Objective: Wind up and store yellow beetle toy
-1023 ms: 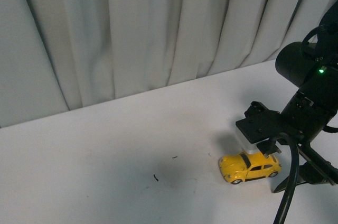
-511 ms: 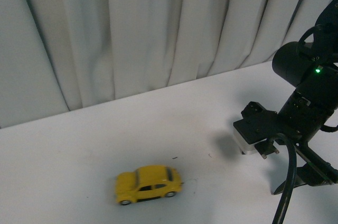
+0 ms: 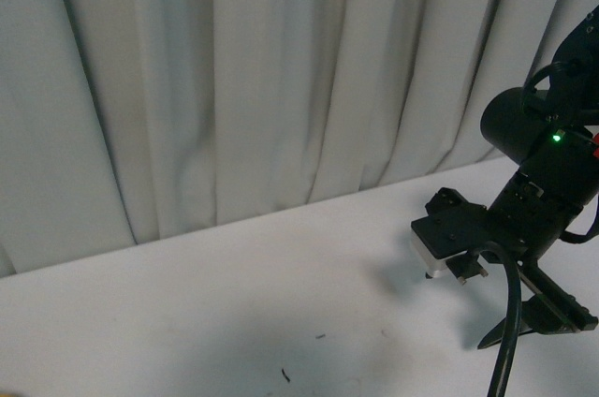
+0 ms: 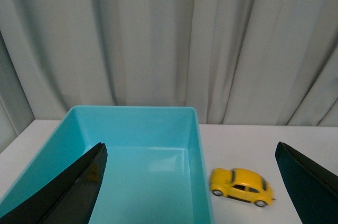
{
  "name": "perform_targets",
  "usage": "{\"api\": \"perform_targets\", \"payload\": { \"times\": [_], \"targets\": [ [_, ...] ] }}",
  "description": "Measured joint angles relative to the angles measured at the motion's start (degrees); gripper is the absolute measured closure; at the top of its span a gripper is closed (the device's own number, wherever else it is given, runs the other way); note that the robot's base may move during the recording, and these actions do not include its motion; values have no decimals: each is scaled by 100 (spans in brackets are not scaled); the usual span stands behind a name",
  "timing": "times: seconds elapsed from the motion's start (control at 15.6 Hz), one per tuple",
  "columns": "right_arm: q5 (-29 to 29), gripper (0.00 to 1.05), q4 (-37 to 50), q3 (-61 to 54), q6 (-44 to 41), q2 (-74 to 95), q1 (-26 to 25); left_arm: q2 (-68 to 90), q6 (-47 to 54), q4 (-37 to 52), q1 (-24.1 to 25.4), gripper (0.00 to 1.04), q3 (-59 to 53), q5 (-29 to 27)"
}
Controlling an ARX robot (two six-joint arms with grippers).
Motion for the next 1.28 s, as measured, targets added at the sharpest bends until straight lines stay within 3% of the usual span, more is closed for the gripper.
{"api": "perform_targets", "payload": {
  "times": [0.26, 0.45, 0.58, 0.64, 0.7, 0.77, 0.83, 0.89, 1.02, 1.15, 1.28],
  "targets": [
    [-214, 7, -109, 1075, -4, -378, 138, 0, 0, -2, 0, 7, 0, 0],
    [-319, 7, -105, 1250, -7, -520, 216, 0, 0, 0, 0, 7, 0, -2],
    [-267, 8, 551, 1117, 208, -595, 267, 0, 0, -2, 0, 7, 0, 0],
    [293, 16, 2885, 243, 1047, -909, 387, 0, 0, 0, 0, 7, 0, 0],
    [848, 33, 5473, -1309, 3501, -1635, 669, 0, 0, -2, 0, 7, 0, 0],
    [1067, 45, 7001, -2162, 5368, -2199, 922, 0, 0, -2, 0, 7, 0, -2],
    [1141, 54, 7877, -2524, 6570, -2599, 1045, 0, 0, -2, 0, 7, 0, 0],
    [1211, 65, 8623, -2844, 7753, -3029, 1115, 0, 0, -2, 0, 7, 0, 0],
    [1368, 85, 9064, -3517, 9112, -3547, 1182, 0, 0, -2, 0, 7, 0, 0],
    [1484, 102, 9031, -4103, 9582, -3705, 1266, 0, 0, 0, 0, 7, 0, 0],
    [1541, 103, 9038, -4470, 9739, -4037, 1344, 0, 0, -2, 0, 7, 0, -2]
  ]
}}
